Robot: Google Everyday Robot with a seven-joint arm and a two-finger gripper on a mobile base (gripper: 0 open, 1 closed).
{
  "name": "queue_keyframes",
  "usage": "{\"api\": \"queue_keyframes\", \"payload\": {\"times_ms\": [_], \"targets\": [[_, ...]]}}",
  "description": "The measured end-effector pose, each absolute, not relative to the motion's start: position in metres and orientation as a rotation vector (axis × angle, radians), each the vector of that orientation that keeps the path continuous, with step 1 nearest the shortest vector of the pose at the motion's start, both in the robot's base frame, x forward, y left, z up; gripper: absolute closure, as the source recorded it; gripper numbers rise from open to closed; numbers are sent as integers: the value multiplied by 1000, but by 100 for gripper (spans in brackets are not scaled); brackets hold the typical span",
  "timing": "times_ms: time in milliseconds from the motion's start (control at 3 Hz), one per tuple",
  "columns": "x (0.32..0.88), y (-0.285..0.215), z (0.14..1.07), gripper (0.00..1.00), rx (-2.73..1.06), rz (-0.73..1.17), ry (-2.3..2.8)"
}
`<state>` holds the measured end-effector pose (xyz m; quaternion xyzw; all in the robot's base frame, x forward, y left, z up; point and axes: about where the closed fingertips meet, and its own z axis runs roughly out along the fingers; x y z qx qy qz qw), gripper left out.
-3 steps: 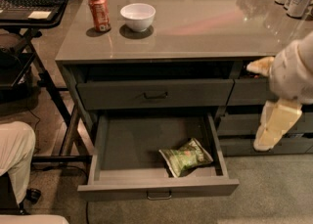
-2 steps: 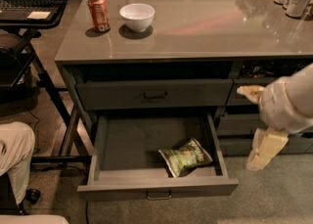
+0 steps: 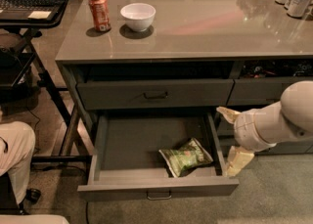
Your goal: Pick green jalapeno chip bag from middle drawer and place on counter
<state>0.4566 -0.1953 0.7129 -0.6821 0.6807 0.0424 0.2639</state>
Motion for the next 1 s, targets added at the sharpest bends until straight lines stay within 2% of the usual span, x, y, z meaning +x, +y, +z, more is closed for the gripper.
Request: {"api": "queue_keyframes", "payload": {"times_ms": [333,1000], "targets": [[478,-179,661,0,-1817,204,1809],[482,-170,656,0,-1871,207,1782]]}}
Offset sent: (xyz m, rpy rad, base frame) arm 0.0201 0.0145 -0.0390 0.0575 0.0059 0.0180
